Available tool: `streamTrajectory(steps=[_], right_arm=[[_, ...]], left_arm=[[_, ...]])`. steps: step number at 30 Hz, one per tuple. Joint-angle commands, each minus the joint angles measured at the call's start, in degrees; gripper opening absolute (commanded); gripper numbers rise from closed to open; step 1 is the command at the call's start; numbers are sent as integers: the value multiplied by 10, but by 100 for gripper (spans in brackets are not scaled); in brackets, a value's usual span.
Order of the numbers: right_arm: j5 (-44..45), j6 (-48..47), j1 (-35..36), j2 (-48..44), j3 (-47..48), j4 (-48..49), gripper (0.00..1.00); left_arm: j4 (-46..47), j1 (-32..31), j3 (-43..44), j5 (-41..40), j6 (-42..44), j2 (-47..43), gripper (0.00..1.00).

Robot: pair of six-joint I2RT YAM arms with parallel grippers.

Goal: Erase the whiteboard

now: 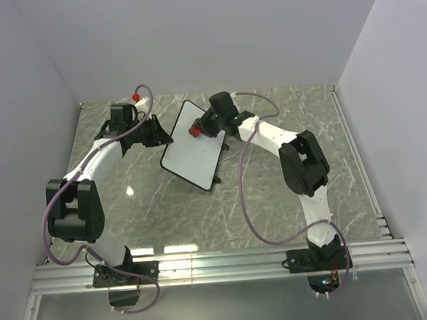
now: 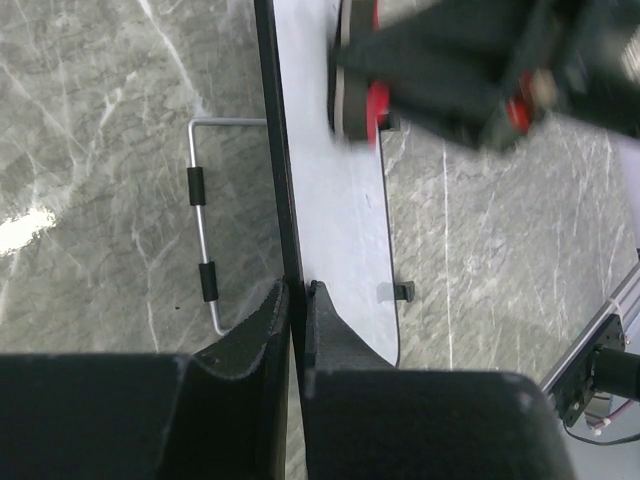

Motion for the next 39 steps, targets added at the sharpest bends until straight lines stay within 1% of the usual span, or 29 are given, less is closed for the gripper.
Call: streamTrajectory(steps=[1, 5, 7, 9, 13, 16, 19, 20, 25, 27, 30, 31, 39], right_arm=[[-30, 31, 85, -17, -64, 33, 0], [-33, 62, 111, -37, -155, 71, 0], [-35, 67, 112, -42, -180, 91, 0], [-36, 66, 104, -41, -190, 92, 0], [-25, 39, 65, -36, -160, 57, 0], [-8, 13, 14, -31, -119, 21, 0], [3, -20, -17, -19, -72, -23, 0], [3, -33, -38, -12, -58, -29, 0], [-11, -52, -76, -5, -63, -25, 0], [-14, -64, -72, -6, -70, -18, 0], [-20, -51, -59, -12, -95, -3, 0], [-24, -45, -46, -16, -104, 15, 0], [-21, -4, 49, -59, -145, 41, 0]], left_arm=[[-62, -26, -5, 13, 29, 18, 0], [-62, -27, -3, 11, 29, 20, 0], [-64, -26, -1, 9, 30, 19, 0], [-65, -26, 0, 10, 29, 18, 0], [-65, -26, -1, 12, 30, 18, 0], [-67, -26, -4, 10, 31, 14, 0], [-69, -26, -3, 12, 30, 12, 0], [-70, -26, -3, 11, 31, 11, 0], [-72, -26, -2, 9, 29, 8, 0], [-73, -26, -1, 7, 29, 11, 0], [-73, -26, 3, 6, 29, 13, 0], [-74, -26, 4, 7, 31, 13, 0], [-77, -26, 12, 2, 30, 20, 0]])
